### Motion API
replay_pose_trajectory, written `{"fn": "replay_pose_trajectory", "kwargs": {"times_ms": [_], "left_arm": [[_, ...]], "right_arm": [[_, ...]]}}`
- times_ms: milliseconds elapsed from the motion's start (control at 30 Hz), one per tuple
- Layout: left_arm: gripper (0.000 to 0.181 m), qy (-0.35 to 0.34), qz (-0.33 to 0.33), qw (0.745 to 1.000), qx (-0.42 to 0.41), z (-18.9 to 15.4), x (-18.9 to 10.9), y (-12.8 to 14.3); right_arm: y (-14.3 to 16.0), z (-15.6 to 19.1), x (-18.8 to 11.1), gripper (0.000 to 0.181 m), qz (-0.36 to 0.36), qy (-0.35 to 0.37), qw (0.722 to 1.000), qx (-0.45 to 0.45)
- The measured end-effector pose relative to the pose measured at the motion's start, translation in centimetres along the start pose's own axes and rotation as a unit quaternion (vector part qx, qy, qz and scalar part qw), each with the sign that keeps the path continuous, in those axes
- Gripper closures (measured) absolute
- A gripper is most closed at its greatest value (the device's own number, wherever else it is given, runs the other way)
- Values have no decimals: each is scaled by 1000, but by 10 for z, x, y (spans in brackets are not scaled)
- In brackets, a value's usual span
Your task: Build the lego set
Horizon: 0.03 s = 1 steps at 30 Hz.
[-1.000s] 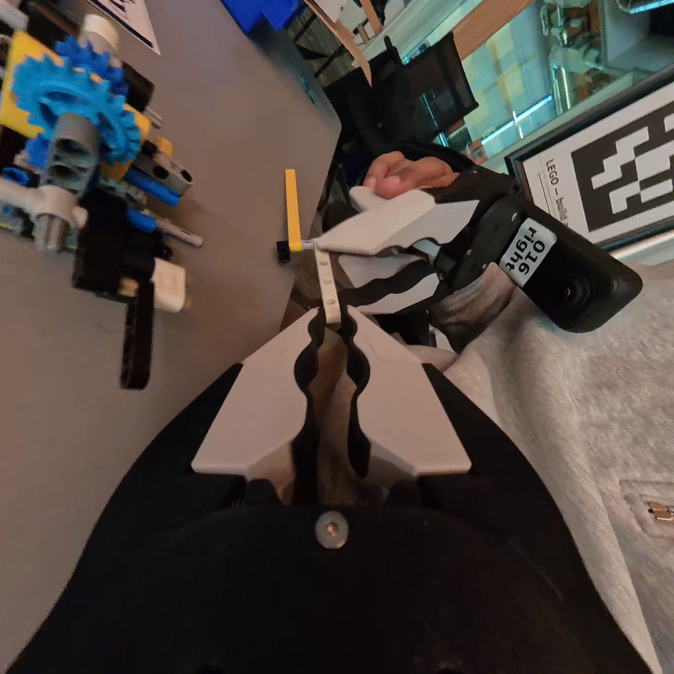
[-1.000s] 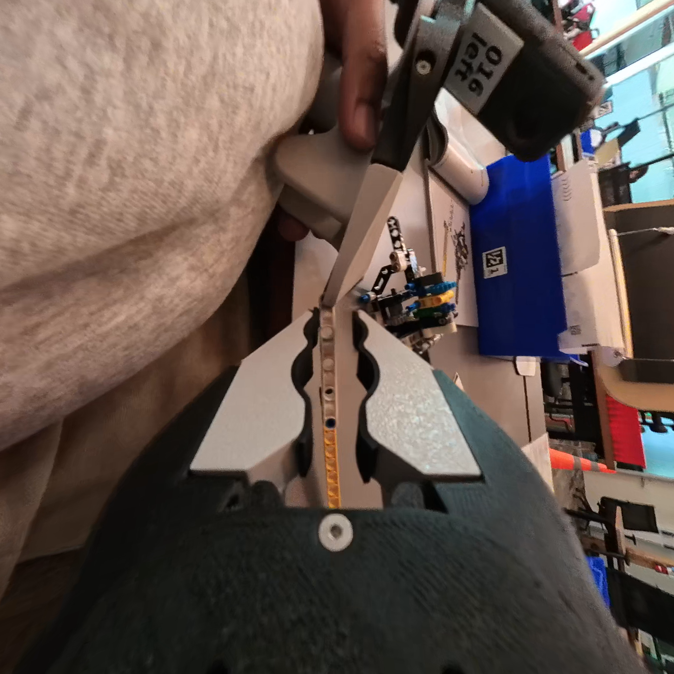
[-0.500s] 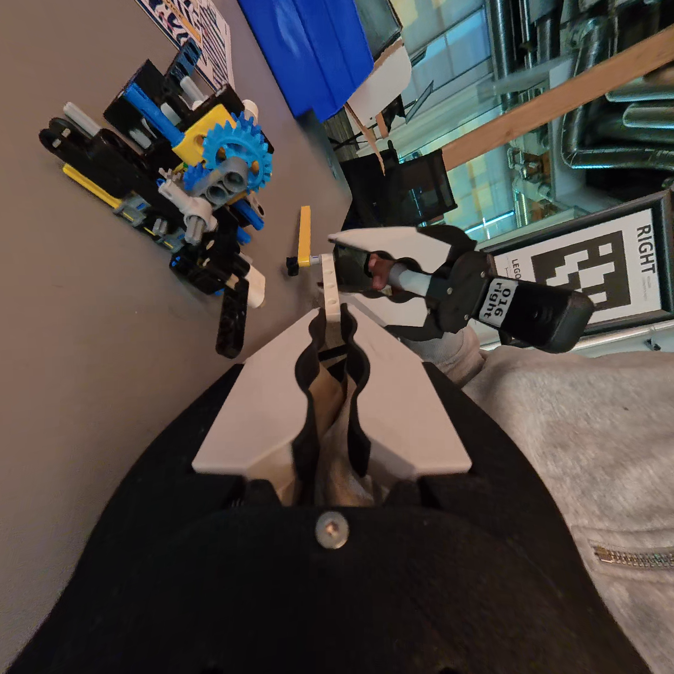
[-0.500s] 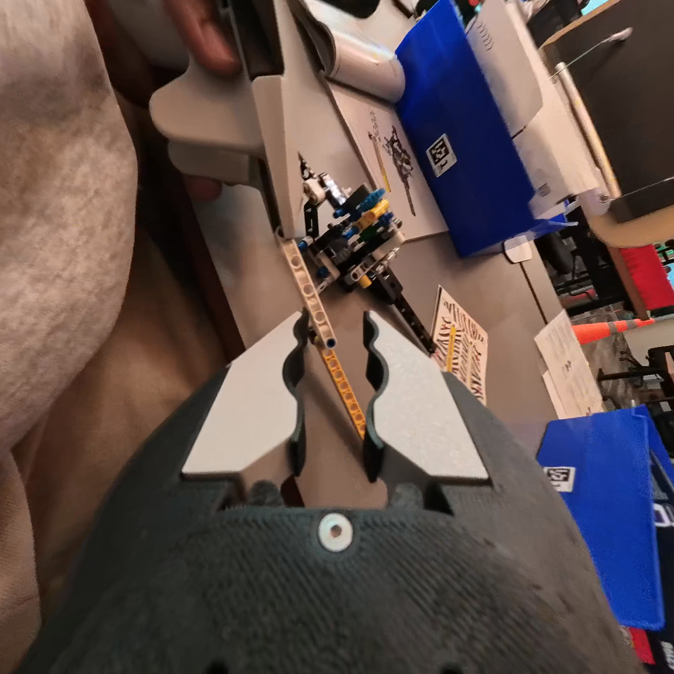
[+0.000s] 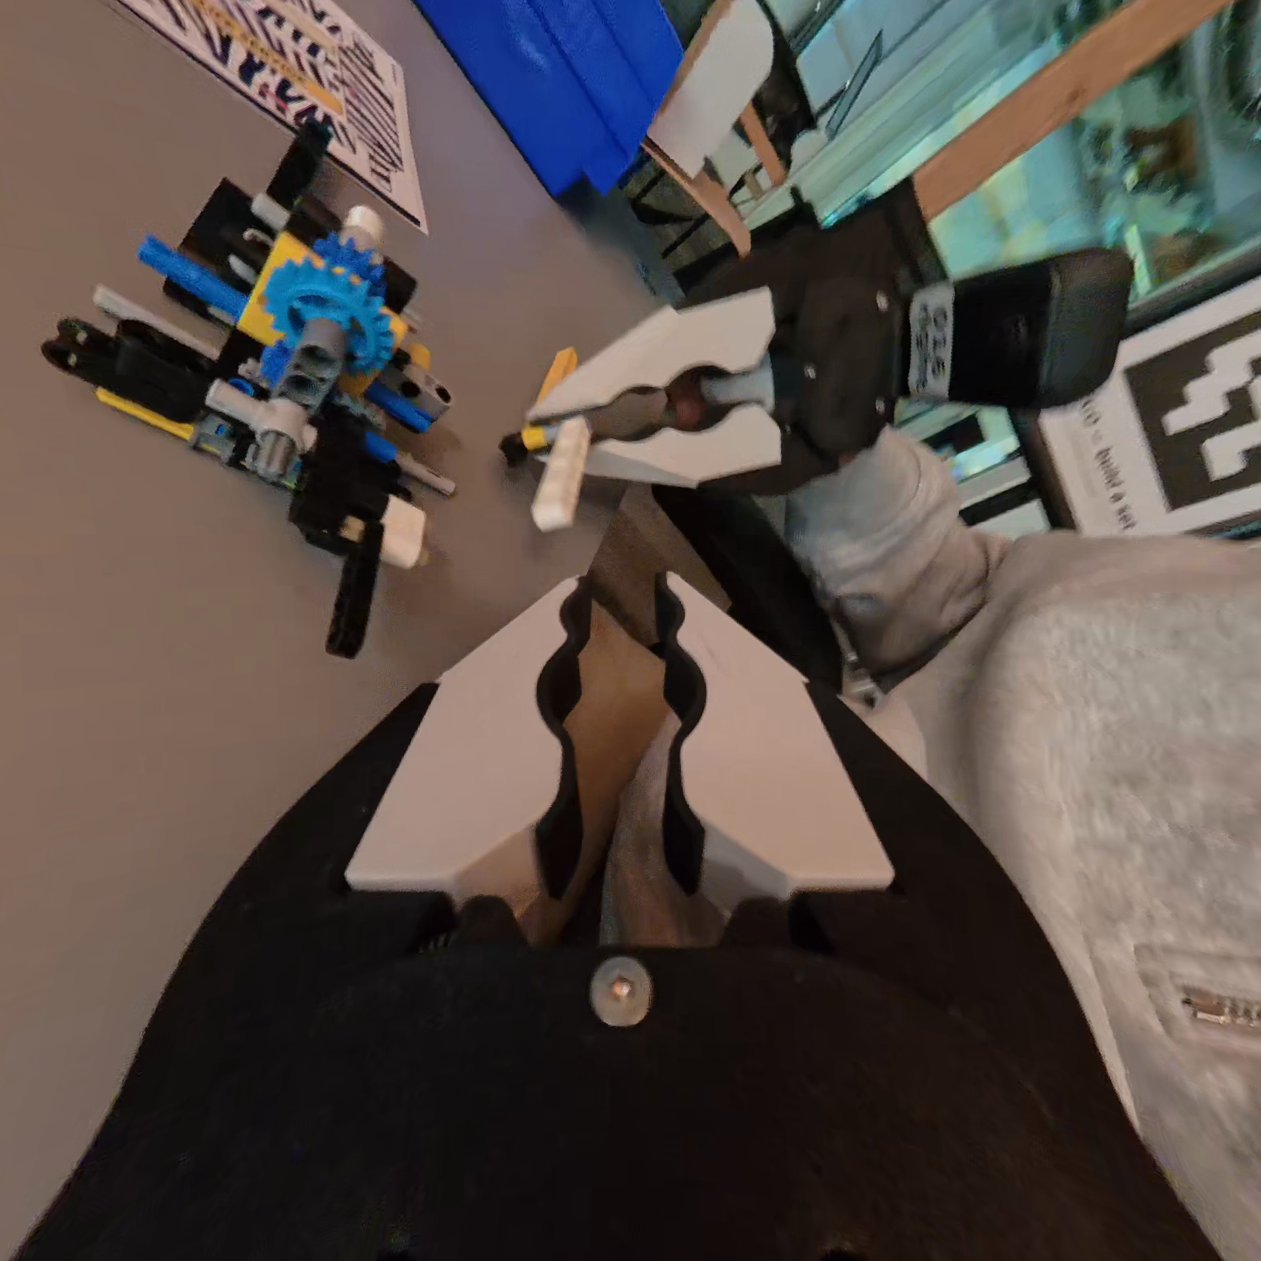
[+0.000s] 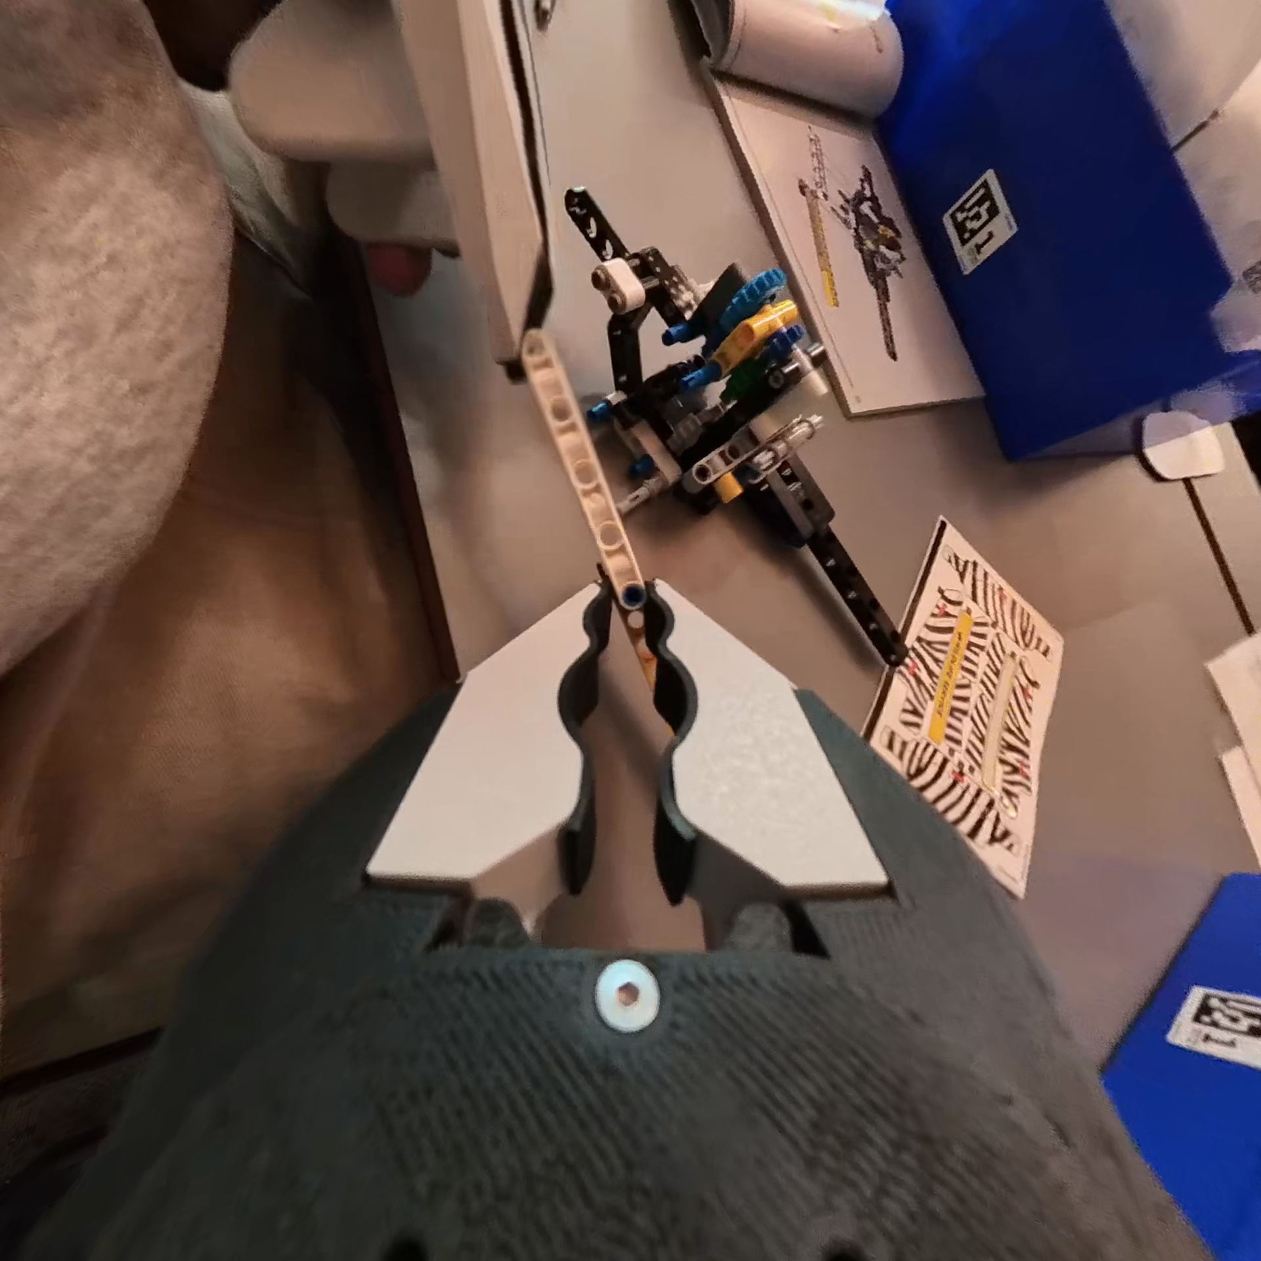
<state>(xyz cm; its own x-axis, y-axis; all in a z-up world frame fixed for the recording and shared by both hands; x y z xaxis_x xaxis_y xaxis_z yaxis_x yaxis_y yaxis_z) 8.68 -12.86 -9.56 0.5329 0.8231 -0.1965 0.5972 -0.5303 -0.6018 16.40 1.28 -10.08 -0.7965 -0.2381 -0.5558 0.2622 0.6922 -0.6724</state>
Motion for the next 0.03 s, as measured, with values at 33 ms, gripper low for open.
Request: {"fn": "replay_pose_trajectory", "kwargs": {"times_ms": [33], "left_arm": [[164,-16,5,1000,23,-4,-3,0]], "right_arm": [[1,-3,2,175,0,-9,1000,-4]]}}
Point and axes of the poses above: each gripper's, where its closed fingertips meet, x out along the fingers, y out of its underside, z = x × y across the jaws, the point moved 7 cm from there along -x, back along the fingers, and after that the axes turned 6 degrees about y, right-handed, at the moved point
